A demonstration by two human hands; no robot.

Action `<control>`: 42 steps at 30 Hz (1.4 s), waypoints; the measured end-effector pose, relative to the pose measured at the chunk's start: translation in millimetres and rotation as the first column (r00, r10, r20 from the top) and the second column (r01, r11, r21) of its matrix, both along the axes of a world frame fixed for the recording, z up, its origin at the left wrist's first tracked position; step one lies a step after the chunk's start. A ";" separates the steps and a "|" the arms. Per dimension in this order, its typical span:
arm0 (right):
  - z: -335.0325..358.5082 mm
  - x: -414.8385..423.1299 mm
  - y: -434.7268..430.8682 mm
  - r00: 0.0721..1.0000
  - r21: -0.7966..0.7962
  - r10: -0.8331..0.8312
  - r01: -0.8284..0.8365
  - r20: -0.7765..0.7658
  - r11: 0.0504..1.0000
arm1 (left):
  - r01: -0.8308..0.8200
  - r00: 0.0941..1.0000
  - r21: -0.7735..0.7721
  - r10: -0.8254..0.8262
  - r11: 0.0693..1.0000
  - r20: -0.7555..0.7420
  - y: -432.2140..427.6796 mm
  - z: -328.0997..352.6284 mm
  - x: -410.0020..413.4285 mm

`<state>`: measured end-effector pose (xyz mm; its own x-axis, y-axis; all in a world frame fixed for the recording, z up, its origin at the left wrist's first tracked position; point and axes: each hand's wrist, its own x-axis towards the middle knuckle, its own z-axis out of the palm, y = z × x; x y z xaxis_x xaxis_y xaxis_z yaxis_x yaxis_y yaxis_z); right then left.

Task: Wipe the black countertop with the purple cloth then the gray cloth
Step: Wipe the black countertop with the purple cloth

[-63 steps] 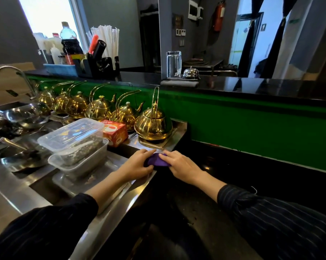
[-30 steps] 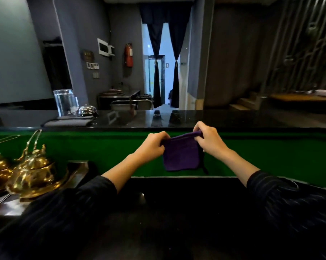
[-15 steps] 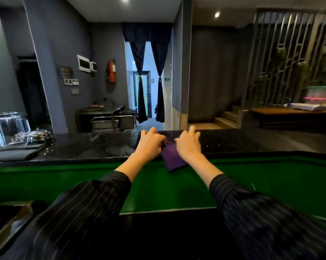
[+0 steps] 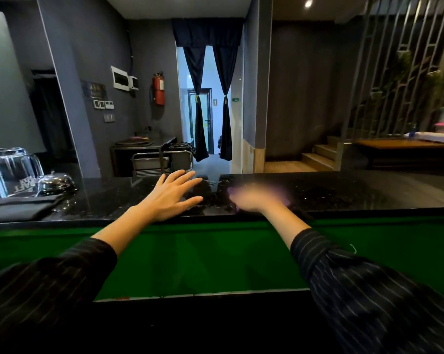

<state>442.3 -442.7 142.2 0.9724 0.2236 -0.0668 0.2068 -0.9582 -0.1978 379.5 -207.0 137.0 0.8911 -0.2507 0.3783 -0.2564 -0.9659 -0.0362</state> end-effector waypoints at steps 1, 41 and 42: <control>-0.8 9.5 0.6 1.000 0.006 -0.003 0.003 0.007 1.000 | 0.004 0.999 0.016 -0.003 1.000 -0.044 11.3 -1.3 -2.2; 13.3 119.9 133.5 0.952 0.009 0.289 -0.291 0.100 0.957 | 0.018 0.997 0.028 -0.016 0.999 -0.079 25.7 -3.9 -20.6; 16.7 112.1 138.0 0.938 -0.023 0.335 -0.335 0.084 0.942 | 0.006 0.999 0.050 -0.004 0.999 -0.043 26.9 -5.9 -17.8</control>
